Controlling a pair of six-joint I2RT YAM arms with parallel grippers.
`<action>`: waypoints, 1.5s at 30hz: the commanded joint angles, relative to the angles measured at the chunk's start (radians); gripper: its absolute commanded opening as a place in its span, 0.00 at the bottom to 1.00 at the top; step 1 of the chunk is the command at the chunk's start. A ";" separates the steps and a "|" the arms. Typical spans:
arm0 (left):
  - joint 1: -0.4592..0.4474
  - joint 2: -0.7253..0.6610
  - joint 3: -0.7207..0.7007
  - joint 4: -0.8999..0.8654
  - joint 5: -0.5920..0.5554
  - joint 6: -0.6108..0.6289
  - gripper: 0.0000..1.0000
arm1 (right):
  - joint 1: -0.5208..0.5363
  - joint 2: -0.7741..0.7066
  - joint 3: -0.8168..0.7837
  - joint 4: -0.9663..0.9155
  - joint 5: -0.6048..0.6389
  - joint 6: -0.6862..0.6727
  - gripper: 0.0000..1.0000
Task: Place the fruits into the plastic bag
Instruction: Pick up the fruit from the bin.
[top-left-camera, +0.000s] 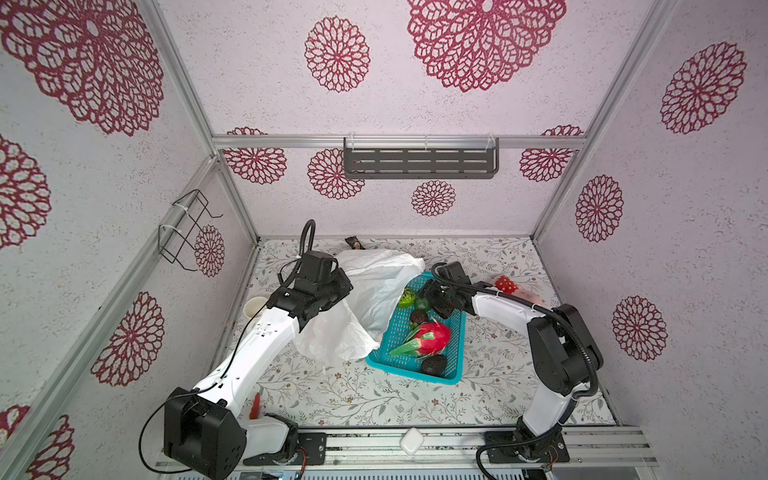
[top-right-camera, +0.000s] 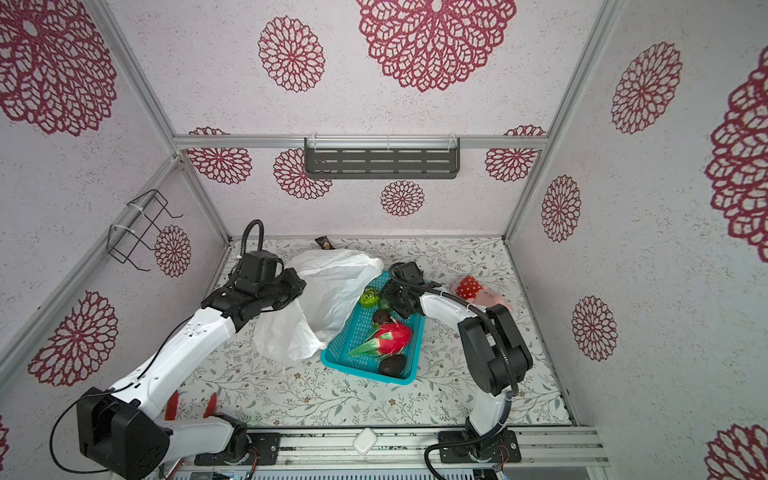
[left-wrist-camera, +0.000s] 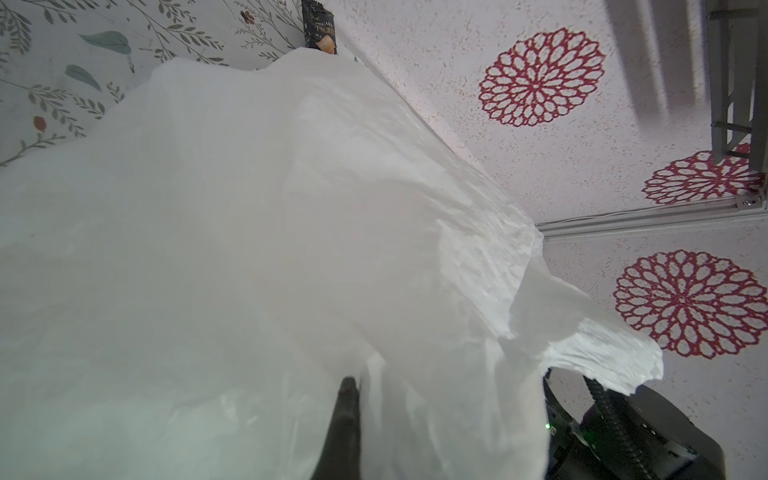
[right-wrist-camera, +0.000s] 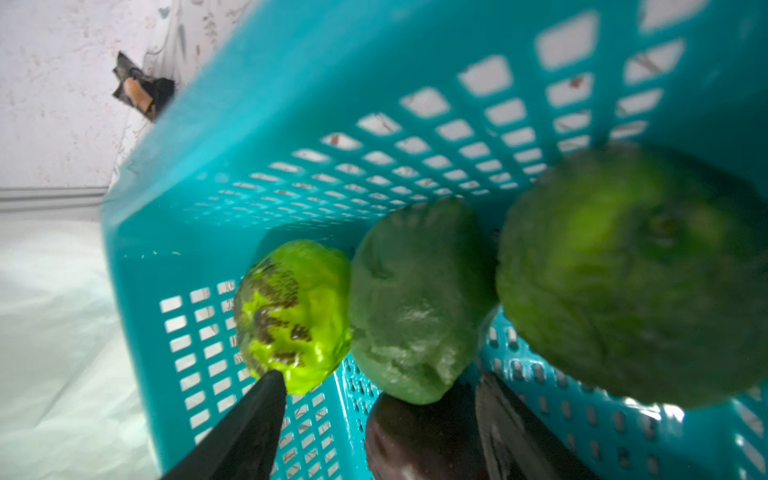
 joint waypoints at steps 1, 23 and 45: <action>-0.003 -0.026 0.001 0.000 -0.018 0.002 0.00 | -0.007 0.009 -0.003 0.039 -0.012 0.110 0.76; -0.001 -0.025 0.017 -0.013 -0.047 0.024 0.00 | 0.005 0.154 0.105 -0.062 0.134 0.119 0.64; -0.005 0.007 0.031 0.003 -0.018 0.018 0.00 | 0.004 -0.339 -0.099 0.023 -0.125 -0.424 0.41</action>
